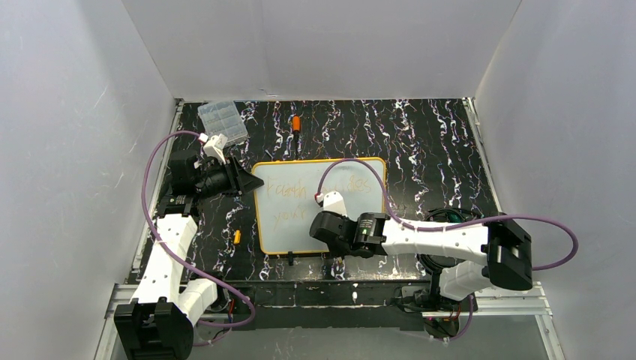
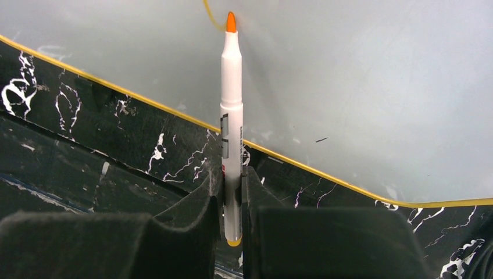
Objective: Write a sentence on the whiteboard
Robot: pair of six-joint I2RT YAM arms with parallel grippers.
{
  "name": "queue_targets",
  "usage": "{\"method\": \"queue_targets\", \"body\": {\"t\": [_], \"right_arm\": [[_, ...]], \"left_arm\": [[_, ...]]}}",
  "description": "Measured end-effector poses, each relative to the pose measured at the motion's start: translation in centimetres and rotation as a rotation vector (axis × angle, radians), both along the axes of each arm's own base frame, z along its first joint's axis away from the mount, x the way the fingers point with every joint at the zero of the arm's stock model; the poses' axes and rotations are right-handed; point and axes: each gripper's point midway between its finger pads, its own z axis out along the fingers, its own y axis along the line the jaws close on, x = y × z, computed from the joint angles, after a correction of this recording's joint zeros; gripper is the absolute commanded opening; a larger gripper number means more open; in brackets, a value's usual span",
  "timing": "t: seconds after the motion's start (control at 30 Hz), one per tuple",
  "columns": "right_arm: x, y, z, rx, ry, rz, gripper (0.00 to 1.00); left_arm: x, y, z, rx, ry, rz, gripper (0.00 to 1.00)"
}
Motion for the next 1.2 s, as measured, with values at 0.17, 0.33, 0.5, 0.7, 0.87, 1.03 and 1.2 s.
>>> {"method": "queue_targets", "body": {"t": [0.17,0.33,0.5,0.7,0.87,1.03,1.2], "right_arm": [[0.9,0.0,0.6,0.006,-0.009,-0.013,0.01],[1.6,0.0,0.7,-0.001,-0.015,-0.017,0.01],[1.6,0.0,0.5,-0.006,-0.011,-0.013,0.01],[1.3,0.0,0.3,0.001,0.012,-0.015,0.01],[0.4,-0.6,-0.5,-0.005,0.05,-0.014,0.01],[0.0,-1.1,-0.7,-0.009,0.07,-0.02,0.01],[0.0,-1.4,-0.7,-0.013,0.066,-0.024,0.01]], "left_arm": [[0.0,0.0,0.0,0.001,0.0,0.002,0.32],[0.0,0.0,0.0,0.002,0.0,0.003,0.32],[0.1,0.0,0.0,0.002,0.0,0.004,0.32],[0.1,0.0,0.0,0.002,0.0,0.004,0.32],[0.1,0.0,0.0,0.002,0.0,0.004,0.32],[0.1,0.1,0.0,0.002,0.0,0.004,0.32],[0.0,0.1,0.0,0.002,0.0,0.004,0.32]]}}
